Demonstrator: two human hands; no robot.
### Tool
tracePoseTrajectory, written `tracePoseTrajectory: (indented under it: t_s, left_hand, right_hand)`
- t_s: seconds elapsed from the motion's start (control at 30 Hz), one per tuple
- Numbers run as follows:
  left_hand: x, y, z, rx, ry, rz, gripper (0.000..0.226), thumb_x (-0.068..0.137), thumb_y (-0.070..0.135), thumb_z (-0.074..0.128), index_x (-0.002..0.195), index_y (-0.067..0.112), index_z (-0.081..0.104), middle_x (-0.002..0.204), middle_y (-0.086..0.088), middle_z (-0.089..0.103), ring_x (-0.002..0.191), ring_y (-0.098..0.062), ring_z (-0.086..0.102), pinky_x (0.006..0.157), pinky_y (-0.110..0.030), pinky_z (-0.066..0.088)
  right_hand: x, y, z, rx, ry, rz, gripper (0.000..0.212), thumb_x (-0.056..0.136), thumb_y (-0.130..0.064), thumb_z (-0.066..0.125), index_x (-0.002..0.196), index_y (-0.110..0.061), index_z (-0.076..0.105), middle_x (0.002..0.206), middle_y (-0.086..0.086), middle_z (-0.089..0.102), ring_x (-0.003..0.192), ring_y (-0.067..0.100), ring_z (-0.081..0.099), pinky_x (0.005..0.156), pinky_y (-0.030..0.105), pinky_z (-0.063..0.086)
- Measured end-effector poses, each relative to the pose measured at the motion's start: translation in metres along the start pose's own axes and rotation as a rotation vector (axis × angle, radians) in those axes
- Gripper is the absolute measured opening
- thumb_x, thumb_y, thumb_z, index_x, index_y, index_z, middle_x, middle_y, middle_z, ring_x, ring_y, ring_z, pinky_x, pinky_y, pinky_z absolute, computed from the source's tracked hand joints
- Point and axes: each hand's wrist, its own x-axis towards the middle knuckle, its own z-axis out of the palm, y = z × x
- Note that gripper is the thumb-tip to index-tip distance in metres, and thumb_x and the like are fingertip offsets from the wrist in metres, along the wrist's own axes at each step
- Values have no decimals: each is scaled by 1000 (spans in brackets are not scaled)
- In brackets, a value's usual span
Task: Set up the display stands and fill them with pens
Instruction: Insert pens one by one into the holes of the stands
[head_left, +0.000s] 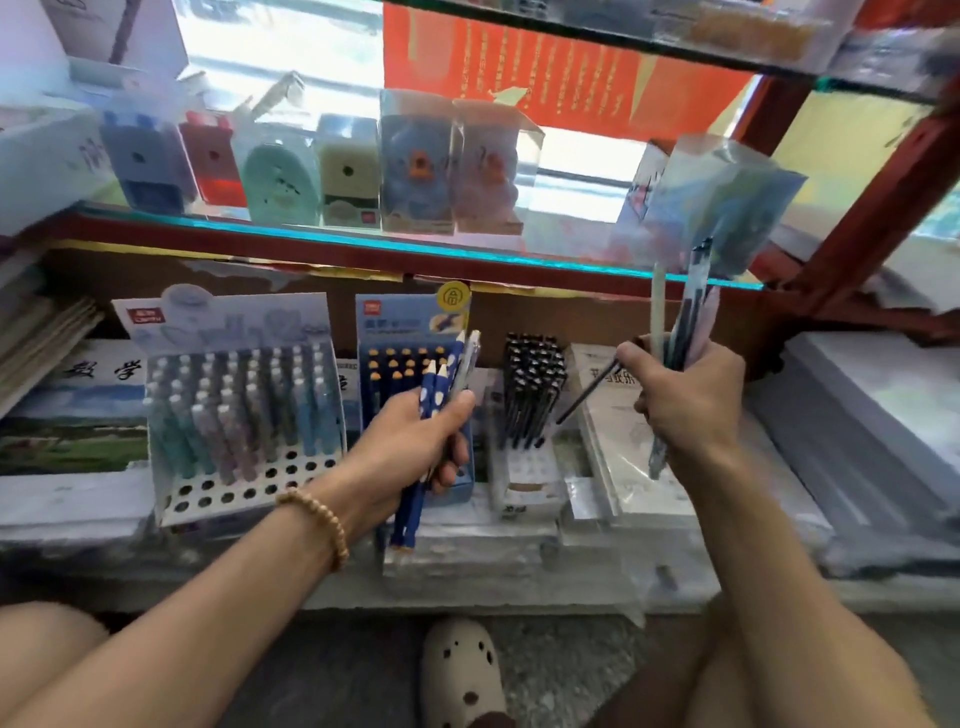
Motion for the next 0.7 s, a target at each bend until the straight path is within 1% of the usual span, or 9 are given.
tracePoseTrajectory:
  t_s: [0.17,0.23,0.3,0.37,0.43,0.5,0.57,0.63,0.7]
  left_hand:
    - [2,1,5,74,3,40,27,101,31,50,91,8,59,58,-4,62,43,-16,56,42,-24,41]
    - [3,-3,6,100,5,35,28,101,32,50,90,8,61,56,-2,60,43,-15,56,41,-23,40]
    - [3,-7,7,101,1,23,28,100,32,52,89,9,62,53,1,55,42,-13,52,40,-22,39]
    - [2,-10,8,88,-2,16,28,100,32,53,88,8,62,53,3,52,40,-12,48,39,-21,37]
    - [2,-10,9,71,-12,14,28,100,31,53,89,7,63,53,2,52,41,-12,47,39,-21,37]
    - [2,-10,8,60,-22,15,29,101,31,52,91,6,64,55,1,54,43,-13,50,41,-22,39]
    - [1,-11,6,62,-25,17,31,101,31,51,96,3,64,57,-1,57,45,-15,54,43,-23,41]
    - [1,-12,4,82,-26,15,33,102,32,49,99,2,64,58,-3,60,46,-17,57,43,-22,42]
    - [1,-13,3,103,-26,8,34,102,33,49,100,3,65,59,-3,61,46,-17,59,43,-22,43]
  right_hand:
    - [-4,16,13,-144,-1,-41,21,84,-17,79,73,-27,63,72,-10,62,62,8,64,58,27,57]
    - [-6,23,15,-184,7,-56,18,85,-19,78,77,-25,63,74,-12,61,65,9,66,59,27,60]
    - [-6,31,15,-231,26,-65,13,85,-21,78,80,-19,66,71,-10,61,62,10,65,54,18,56]
    - [-6,36,14,-260,46,-64,14,86,-22,77,81,-12,68,68,-11,58,59,5,60,47,7,46]
    - [-4,37,12,-287,54,-72,15,86,-22,77,83,-10,68,69,-14,54,60,-1,56,47,3,42]
    - [-3,36,14,-298,53,-96,14,86,-21,77,84,-11,68,71,-13,56,60,-2,55,49,3,43]
    - [-1,37,18,-286,25,-105,13,87,-22,77,86,-12,69,75,-4,63,62,4,61,54,10,52]
    - [3,35,20,-277,-40,-80,13,86,-23,77,83,-15,68,75,-1,65,64,13,65,60,28,61]
    - [6,31,20,-282,-115,-82,14,85,-23,79,80,-19,66,71,-4,63,62,12,64,60,31,61]
